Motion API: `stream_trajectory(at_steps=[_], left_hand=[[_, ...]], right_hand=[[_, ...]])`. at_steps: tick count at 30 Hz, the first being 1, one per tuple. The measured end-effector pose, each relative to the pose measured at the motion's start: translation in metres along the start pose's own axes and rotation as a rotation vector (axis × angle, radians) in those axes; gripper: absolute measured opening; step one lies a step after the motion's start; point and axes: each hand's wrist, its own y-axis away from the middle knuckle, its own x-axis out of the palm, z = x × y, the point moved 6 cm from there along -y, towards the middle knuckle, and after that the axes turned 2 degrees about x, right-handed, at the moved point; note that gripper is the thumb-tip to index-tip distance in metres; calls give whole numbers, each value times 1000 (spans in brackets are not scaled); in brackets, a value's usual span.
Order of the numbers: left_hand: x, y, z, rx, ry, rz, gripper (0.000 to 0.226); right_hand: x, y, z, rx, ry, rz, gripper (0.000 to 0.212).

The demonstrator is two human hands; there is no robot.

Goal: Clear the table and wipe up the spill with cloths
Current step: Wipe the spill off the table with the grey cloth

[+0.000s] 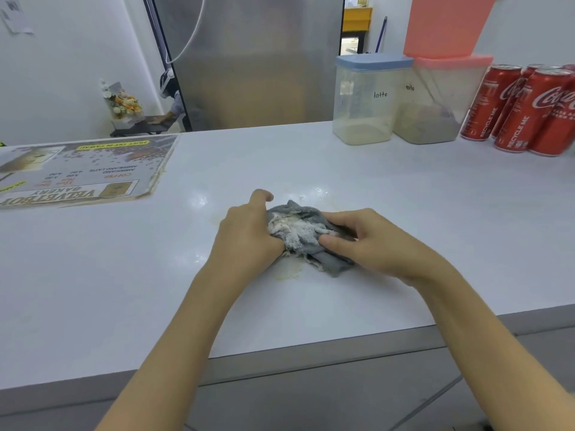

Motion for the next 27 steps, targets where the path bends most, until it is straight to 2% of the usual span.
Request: stream_trajectory(at_steps=[3, 7, 9, 11, 16, 19, 23, 27], left_hand=[[4, 5, 0, 56, -24, 10, 60], [-3, 15, 4, 46, 143, 271, 65], [-11, 19, 4, 15, 264, 342, 68], [-12, 20, 3, 10, 245, 308, 67], [4, 23, -6, 6, 65, 16, 59], [7, 21, -3, -6, 63, 17, 65], [6, 19, -5, 22, -1, 25, 70], [6, 21, -2, 2, -18, 114, 72]], right_hand=[[4, 2, 5, 20, 201, -208, 21], [6, 7, 10, 11, 246, -310, 16], [7, 8, 11, 22, 265, -362, 12], [7, 9, 14, 31, 292, -427, 10], [17, 16, 20, 107, 453, -532, 23], [18, 23, 24, 92, 443, -512, 28], [16, 30, 24, 80, 347, -270, 22], [14, 31, 21, 117, 284, -498, 13]])
